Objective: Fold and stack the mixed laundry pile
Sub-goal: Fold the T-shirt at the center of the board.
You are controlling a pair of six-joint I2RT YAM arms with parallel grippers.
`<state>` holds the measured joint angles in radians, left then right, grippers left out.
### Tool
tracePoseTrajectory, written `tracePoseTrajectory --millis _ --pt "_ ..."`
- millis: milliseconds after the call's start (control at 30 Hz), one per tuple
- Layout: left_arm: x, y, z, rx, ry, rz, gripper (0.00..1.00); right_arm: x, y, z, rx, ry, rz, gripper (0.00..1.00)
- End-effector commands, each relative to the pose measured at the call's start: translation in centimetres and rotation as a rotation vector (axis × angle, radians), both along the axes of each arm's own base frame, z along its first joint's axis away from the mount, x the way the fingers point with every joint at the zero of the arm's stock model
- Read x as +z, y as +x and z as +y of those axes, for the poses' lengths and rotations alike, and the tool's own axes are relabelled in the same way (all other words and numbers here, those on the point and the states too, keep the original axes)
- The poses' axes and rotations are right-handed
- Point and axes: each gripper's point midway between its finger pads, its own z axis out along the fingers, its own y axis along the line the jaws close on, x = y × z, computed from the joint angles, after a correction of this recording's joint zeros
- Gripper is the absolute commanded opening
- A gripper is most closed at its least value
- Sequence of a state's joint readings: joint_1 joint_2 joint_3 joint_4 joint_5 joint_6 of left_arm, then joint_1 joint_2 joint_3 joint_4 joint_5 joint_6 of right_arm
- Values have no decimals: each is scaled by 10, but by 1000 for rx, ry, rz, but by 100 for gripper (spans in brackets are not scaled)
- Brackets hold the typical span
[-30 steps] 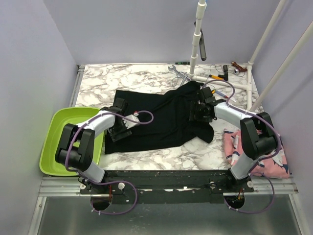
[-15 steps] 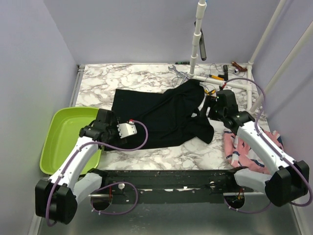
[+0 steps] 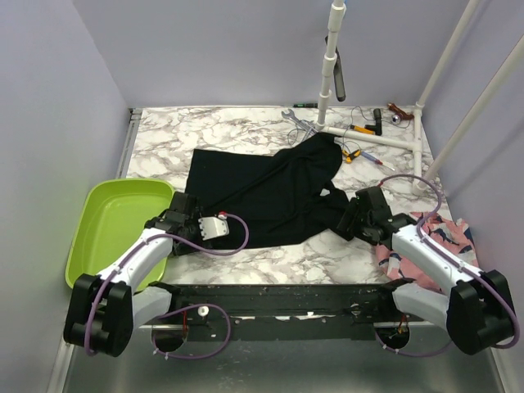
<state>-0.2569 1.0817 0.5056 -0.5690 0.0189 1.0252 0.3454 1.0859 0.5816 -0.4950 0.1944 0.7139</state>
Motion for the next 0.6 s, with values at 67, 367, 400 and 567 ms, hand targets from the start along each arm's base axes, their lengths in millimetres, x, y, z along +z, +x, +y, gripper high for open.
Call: tracePoseTrajectory --millis 67,367,400,567 --pt "-27 -1 9 18 44 38 74 -26 11 2 -77 35 -26 69" --pt "-29 -9 -5 33 -39 91 4 -32 21 9 -35 56 -26 1" --pt "-24 -2 -5 57 -44 58 0 -21 27 9 -29 47 -54 1" --pt "53 53 13 291 -115 -186 0 87 68 9 25 3 -259 1"
